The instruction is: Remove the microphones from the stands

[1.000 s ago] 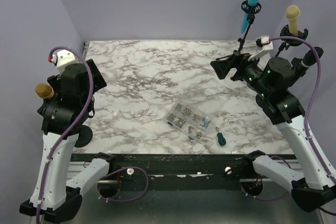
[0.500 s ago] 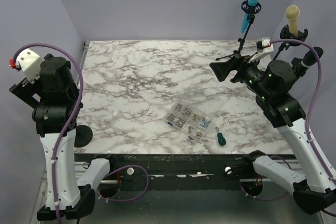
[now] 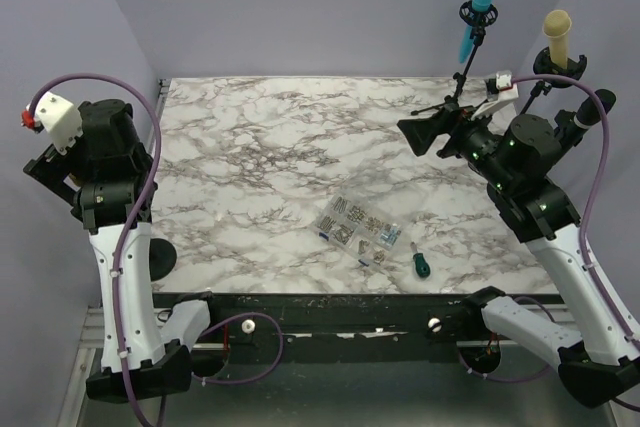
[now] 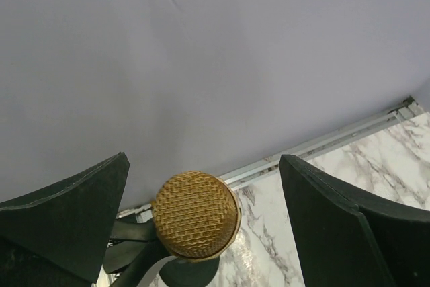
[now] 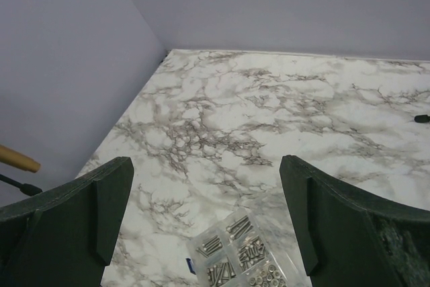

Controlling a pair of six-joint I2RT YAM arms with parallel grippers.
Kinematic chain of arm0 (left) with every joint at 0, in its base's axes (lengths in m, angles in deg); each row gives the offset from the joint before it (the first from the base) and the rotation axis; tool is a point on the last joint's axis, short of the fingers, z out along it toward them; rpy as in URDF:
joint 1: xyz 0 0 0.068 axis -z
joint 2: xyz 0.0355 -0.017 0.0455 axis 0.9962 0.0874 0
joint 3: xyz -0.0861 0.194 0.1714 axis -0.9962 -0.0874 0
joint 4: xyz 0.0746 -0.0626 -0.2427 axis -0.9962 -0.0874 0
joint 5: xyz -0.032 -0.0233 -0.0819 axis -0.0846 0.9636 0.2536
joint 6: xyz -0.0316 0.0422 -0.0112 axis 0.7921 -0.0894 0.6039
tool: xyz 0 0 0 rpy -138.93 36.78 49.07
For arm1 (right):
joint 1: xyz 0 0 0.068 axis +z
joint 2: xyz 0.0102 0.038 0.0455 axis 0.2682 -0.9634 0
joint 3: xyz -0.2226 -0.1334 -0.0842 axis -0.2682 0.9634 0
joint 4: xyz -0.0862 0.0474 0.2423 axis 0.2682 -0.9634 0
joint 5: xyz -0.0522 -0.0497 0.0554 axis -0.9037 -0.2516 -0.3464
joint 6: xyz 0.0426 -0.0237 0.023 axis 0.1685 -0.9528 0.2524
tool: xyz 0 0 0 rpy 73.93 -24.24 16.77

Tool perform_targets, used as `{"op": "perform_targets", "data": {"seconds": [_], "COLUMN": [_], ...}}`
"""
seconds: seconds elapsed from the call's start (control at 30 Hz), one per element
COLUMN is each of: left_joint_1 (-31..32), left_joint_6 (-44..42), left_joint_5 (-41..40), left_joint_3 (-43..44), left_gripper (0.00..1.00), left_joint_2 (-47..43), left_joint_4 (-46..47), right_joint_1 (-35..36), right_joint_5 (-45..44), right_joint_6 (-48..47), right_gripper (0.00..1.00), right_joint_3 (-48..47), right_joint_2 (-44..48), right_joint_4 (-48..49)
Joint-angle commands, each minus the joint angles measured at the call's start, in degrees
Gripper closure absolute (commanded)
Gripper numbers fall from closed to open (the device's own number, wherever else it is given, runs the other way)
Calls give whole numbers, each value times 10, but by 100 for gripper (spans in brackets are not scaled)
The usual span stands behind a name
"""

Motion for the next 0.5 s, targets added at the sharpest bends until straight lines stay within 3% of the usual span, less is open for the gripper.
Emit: {"op": "perform_targets", "data": {"seconds": [0.0,0.2,0.37,0.47], "left_joint_1": [-5,-7,-8,-8], "left_joint_6": [6,7,3,4], "left_joint_5": [33,34,44,74], "left_joint_3": [-19,-51,-54,-42], "left_gripper": [3,18,36,59], "left_joint_2": [-1,-14,-10,-11], "left_joint_4": [24,41,46,32], "right_joint_1": [4,4,4,4], "right_joint_5": [11,10,20,18], "right_joint_6": [0,2,4,3], "right_gripper": [0,0,0,0], "right_joint_3": [0,-5,-8,-9], "right_joint_2": [-5,-9,-13,-13], "right_joint_4": [9,6,4,2]}}
